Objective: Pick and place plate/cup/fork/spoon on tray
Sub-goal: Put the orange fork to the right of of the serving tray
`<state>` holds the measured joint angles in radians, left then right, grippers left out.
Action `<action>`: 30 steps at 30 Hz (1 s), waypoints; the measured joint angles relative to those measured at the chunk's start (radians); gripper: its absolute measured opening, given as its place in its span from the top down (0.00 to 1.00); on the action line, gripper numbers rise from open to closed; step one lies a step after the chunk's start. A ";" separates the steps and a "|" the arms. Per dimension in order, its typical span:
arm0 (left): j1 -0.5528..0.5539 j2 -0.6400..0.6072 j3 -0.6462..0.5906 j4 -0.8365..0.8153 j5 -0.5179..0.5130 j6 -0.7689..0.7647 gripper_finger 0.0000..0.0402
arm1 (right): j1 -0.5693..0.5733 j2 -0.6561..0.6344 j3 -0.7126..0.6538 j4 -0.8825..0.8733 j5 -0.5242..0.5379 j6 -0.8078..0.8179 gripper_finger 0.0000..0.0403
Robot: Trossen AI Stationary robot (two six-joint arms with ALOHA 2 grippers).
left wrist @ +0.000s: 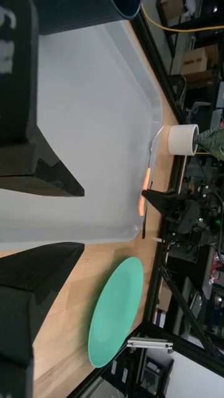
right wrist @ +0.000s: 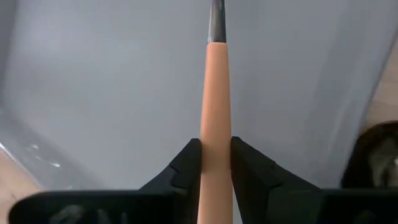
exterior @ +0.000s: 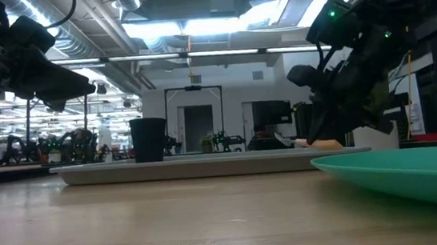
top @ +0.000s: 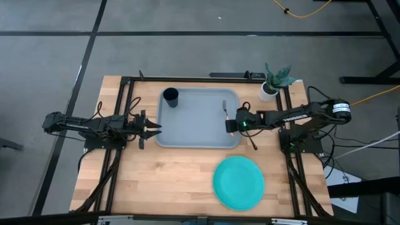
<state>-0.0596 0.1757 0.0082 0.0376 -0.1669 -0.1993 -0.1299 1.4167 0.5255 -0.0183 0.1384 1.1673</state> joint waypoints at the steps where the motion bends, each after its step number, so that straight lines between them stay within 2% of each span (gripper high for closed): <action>1: 0.000 0.000 0.000 0.000 0.000 0.000 0.70 | 0.000 0.000 0.001 -0.003 0.007 0.002 0.82; 8: 0.000 0.000 0.000 0.000 0.000 0.000 0.70 | 0.000 -0.001 0.000 -0.021 0.037 0.137 0.82; 30: 0.000 0.000 0.000 0.000 0.000 0.000 0.70 | 0.002 -0.001 0.000 -0.080 0.048 0.187 0.81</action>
<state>-0.0593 0.1753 0.0082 0.0376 -0.1669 -0.1993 -0.1283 1.4162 0.5259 -0.0983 0.1860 1.3540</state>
